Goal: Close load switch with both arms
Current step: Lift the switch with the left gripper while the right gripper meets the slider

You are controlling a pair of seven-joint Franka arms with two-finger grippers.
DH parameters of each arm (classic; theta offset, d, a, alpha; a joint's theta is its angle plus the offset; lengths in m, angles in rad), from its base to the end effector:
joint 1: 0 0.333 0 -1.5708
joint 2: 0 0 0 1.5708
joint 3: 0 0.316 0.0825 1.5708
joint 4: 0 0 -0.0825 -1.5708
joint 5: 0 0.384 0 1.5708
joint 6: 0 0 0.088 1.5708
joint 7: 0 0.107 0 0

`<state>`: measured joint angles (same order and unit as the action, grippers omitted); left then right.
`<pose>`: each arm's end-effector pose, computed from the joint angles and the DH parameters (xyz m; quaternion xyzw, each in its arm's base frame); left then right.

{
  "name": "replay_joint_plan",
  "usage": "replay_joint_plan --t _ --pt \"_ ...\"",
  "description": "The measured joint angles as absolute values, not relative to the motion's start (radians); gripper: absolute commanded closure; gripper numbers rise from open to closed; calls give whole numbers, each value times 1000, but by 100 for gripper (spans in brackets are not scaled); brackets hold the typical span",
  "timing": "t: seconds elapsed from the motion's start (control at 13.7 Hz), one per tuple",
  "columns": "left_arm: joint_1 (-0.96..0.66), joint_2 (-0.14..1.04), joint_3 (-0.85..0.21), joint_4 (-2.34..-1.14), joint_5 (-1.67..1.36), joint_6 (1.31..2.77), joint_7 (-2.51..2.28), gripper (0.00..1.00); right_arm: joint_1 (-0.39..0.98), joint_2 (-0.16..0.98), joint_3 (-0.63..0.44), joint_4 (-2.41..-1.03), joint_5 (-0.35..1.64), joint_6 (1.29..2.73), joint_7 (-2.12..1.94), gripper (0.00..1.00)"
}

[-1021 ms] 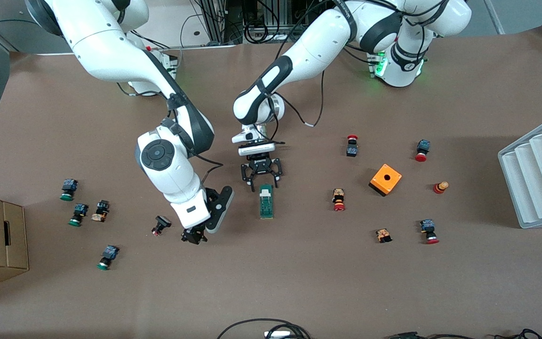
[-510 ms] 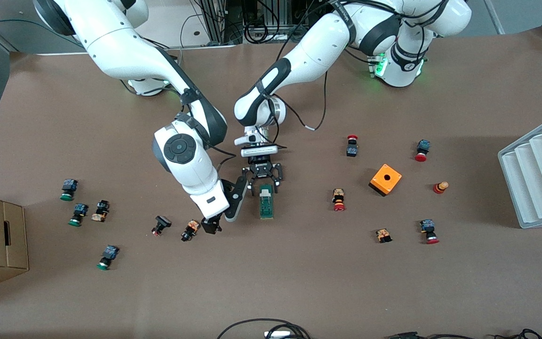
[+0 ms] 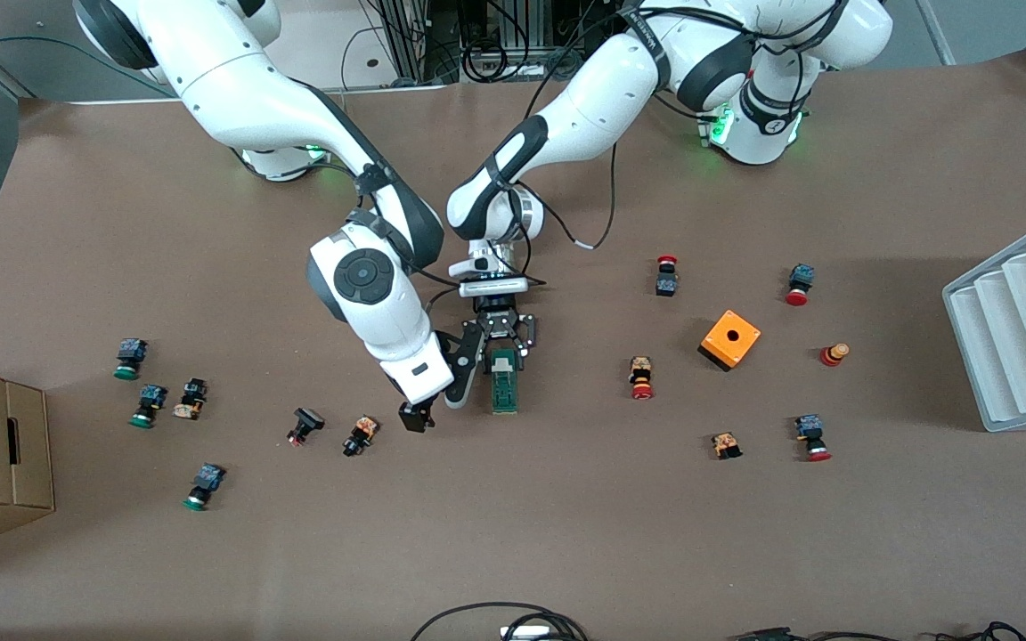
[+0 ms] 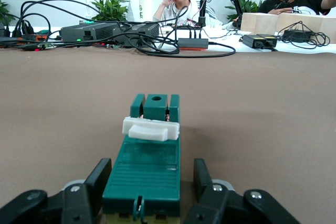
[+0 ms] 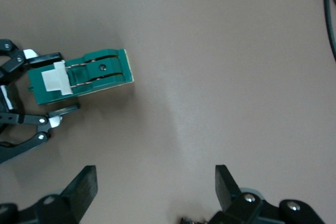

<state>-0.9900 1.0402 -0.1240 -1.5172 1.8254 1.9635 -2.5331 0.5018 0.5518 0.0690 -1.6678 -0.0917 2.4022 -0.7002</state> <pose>0.3639 -0.5718 0.0511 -0.8003 -0.0386 -0.5981 0.0195 0.5907 0.3713 0.3041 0.7867 0.6102 0.0908 0.0223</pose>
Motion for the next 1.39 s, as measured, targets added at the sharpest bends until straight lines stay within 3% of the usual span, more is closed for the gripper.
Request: replay_joint_plan --t 0.36,0.66,1.39 --pt "-990 1040 -124 -1517 1827 1963 -2533 29 529 577 70 -1672 -92 2402 -700 0" --pt "-990 1040 -124 -1517 1827 1963 -2533 38 568 589 70 -1672 -92 2402 -666 0" --pt "-990 1041 -113 -1524 1835 1957 -2533 39 620 640 70 -1672 -92 2430 -607 0"
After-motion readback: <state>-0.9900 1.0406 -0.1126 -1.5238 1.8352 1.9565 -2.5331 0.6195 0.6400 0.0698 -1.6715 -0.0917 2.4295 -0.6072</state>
